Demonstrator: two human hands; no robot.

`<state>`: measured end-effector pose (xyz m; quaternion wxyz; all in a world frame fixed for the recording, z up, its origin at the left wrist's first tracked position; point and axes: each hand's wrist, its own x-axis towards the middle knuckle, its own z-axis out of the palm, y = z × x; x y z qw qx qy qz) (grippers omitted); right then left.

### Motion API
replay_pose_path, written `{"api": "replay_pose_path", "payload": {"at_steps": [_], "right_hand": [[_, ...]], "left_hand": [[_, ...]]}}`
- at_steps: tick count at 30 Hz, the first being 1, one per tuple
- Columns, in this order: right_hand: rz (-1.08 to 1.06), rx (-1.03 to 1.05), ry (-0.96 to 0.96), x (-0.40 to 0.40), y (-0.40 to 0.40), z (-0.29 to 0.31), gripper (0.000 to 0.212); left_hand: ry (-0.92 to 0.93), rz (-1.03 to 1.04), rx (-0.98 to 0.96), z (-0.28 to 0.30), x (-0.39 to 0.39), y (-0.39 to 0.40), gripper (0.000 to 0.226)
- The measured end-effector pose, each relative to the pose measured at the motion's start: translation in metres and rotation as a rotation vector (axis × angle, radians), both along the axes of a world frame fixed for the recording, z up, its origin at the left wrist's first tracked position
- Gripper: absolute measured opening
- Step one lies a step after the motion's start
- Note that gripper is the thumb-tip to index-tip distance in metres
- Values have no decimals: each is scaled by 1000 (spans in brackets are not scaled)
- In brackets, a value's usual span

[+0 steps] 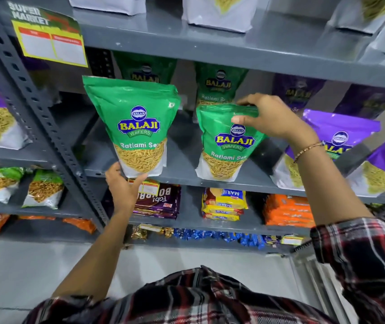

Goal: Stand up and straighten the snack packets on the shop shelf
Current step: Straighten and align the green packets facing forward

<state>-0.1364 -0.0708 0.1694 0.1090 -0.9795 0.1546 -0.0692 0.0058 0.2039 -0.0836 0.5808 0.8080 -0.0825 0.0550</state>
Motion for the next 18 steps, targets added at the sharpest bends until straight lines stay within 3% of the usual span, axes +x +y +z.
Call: {"api": "replay_pose_path", "payload": {"at_steps": [4,12,18], "right_hand": [[43,-59,-39,10,6,2,58],[242,-128,-187,88,87,8,50],[221,-127,-154,131,123,0,41]], "left_hand": [[26,9,85,3,7,7,63],[88,-191,184,21,31,24,71],[192,-326,207,21,59,35,57]]}}
